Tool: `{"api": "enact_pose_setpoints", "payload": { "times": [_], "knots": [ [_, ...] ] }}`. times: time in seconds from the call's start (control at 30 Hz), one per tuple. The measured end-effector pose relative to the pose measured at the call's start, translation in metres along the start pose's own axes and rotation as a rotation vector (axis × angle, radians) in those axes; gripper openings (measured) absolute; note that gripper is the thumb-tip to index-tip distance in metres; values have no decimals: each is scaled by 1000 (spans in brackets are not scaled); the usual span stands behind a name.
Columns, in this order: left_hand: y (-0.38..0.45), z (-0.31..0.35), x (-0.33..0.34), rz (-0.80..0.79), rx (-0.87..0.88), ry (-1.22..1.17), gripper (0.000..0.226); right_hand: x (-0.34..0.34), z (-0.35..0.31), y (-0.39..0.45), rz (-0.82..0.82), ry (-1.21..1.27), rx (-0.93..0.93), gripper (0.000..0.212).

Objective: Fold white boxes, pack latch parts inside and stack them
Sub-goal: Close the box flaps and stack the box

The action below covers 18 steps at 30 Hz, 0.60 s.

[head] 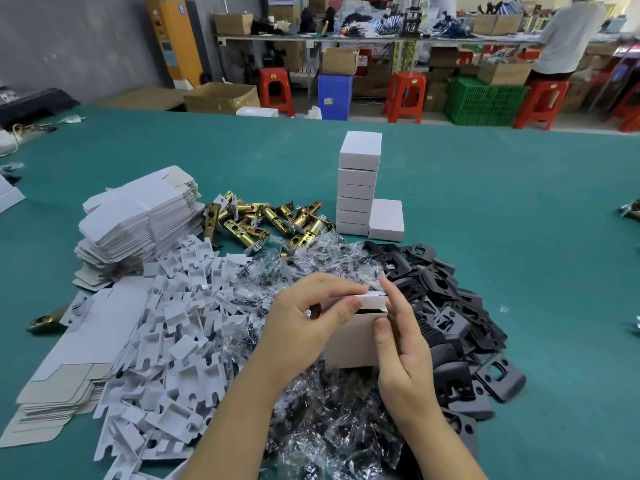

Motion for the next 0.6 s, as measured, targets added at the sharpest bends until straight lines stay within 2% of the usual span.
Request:
{"api": "enact_pose_setpoints", "payload": {
  "times": [0.13,0.37,0.6],
  "knots": [
    [-1,1,0,-13,-16,-10,19,0,-1,1,-4,-28,-32,50],
    [-2,3,1,-82,42,160,25,0,0,1,20,-35,-29,43],
    [-5,-4,0,-152,56,195,34,1,5,3,48,0,-49,35]
  ]
}}
Point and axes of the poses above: each hand's wrist, its own y-axis towards the middle knuckle, its own x-axis out of the palm, z = x × y, the point moved 3 cm from there along y, towards the middle knuckle, and after that the axes turned 5 degrees about z, right-handed, at the moved point
